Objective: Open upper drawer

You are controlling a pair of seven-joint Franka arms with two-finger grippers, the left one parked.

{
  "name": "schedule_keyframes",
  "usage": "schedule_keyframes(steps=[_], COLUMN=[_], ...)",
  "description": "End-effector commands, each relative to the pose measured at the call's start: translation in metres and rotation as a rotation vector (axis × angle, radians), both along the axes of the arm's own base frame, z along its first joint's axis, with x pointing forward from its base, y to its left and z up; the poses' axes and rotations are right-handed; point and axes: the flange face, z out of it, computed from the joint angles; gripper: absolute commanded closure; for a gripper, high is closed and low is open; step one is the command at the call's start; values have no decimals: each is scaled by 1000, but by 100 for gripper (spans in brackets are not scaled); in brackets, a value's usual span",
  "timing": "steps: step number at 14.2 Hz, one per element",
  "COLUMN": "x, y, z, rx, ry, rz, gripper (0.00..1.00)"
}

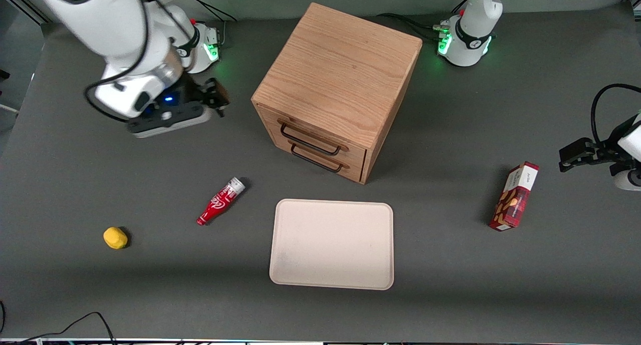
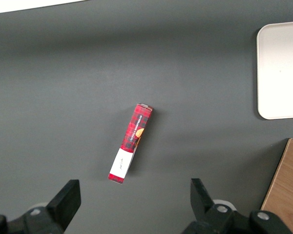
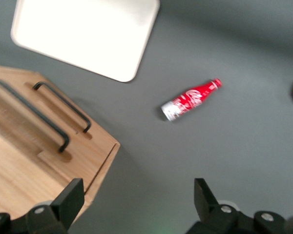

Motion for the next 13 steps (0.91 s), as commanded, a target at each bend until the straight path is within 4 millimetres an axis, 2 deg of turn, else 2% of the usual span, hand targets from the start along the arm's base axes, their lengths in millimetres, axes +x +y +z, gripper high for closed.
schedule_keyframes(steps=[1, 3, 8, 11, 13], x=[-5, 1, 23, 31, 34], y=[48, 68, 87, 96, 103], z=[-5, -17, -58, -85, -109], rx=[-4, 51, 160, 214, 264], ry=[-43, -68, -51, -26, 19], rz=[150, 250, 579, 662, 688], gripper=[0, 0, 0, 0, 0])
